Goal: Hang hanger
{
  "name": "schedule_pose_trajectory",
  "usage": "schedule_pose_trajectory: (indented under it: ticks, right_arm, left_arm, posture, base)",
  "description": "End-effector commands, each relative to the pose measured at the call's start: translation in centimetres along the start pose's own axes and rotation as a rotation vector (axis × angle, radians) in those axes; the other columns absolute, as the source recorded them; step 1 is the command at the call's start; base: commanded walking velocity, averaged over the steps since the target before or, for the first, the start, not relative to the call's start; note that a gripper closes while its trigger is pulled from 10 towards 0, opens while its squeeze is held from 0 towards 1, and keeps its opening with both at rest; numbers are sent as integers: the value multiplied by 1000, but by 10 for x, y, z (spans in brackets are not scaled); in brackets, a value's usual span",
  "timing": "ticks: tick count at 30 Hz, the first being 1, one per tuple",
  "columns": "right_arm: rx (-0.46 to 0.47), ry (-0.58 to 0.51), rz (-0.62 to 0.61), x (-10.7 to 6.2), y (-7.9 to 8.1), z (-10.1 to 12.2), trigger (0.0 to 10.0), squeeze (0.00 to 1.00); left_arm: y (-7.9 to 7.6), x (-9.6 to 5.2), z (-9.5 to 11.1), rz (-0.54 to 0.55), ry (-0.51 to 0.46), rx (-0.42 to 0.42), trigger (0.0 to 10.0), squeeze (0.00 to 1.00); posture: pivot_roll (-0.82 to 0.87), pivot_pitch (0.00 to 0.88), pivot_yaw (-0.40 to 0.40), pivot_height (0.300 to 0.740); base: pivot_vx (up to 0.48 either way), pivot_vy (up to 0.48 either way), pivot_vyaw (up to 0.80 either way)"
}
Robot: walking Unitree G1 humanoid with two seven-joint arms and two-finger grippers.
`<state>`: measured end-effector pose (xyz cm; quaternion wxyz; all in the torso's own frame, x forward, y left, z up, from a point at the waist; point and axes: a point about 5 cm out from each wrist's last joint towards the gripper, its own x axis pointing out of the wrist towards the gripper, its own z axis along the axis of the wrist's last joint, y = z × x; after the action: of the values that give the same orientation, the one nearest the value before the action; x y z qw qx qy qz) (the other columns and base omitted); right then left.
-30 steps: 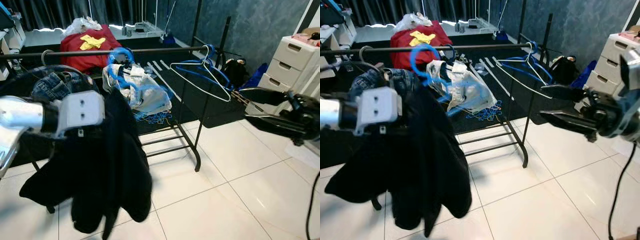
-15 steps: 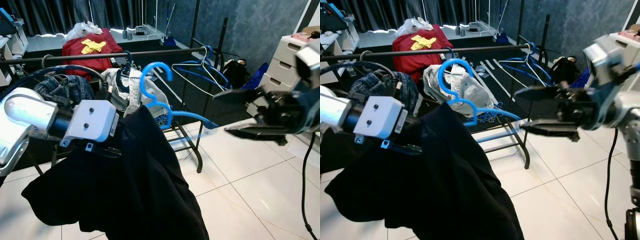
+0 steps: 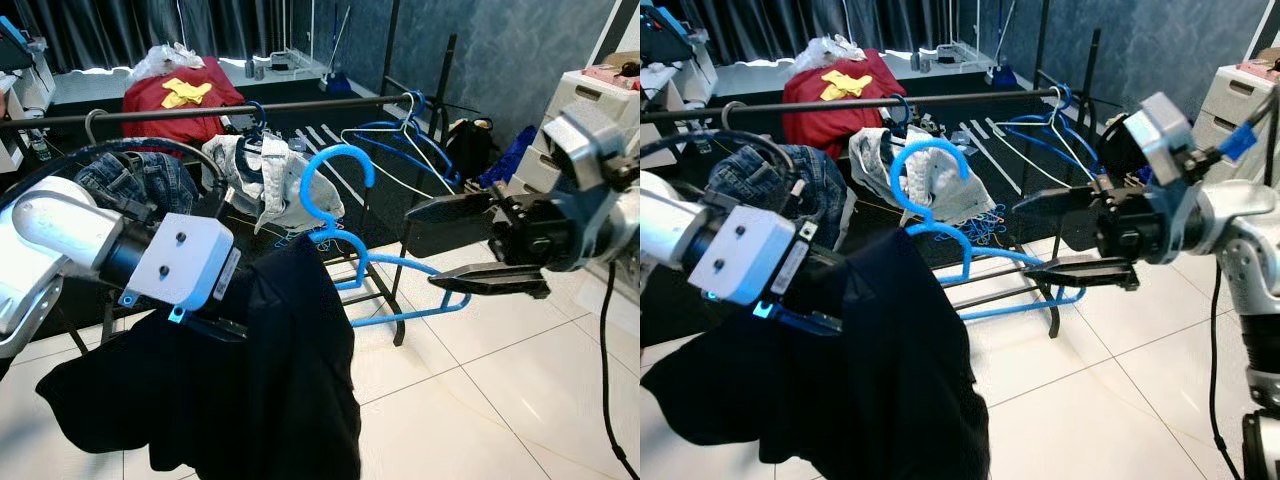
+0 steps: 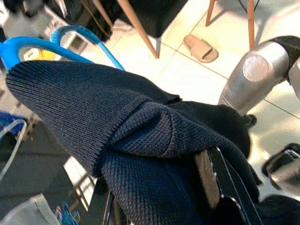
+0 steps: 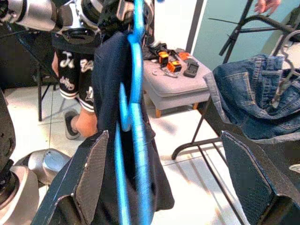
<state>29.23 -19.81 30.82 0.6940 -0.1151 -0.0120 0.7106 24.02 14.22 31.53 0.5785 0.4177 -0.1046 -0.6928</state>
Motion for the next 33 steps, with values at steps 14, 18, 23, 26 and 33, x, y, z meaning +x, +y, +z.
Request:
schedule_pose_trajectory:
  ticks: [14, 18, 23, 26, 33]
  right_arm:
    - [-22, -28, 163, 44, 0, 1, 10000, 0]
    - [-16, -22, 182, 50, -1, 0, 7843, 0]
    - [-7, -14, 196, 53, -1, -2, 0, 0]
    - [10, 0, 223, 54, 1, -5, 0, 0]
    - [47, 27, 274, 53, 9, -11, 0, 0]
  left_arm:
    - [0, 14, 6, -43, -73, 28, 10000, 0]
    - [0, 15, 6, -46, -74, 29, 10000, 0]
    - [1, 15, 6, -47, -75, 32, 10000, 0]
    - [1, 17, 7, -51, -75, 35, 10000, 0]
    - [5, 23, 9, -65, -85, 60, 10000, 0]
  posture:
    - [-193, 0, 5, 740]
    - [-191, 0, 3, 740]
    - [-188, 0, 2, 740]
    - [-188, 0, 3, 740]
    - [-189, 0, 3, 740]
  base:
    - [0, 0, 0]
    - [0, 0, 0]
    - [0, 0, 0]
    - [0, 0, 0]
    - [0, 0, 0]
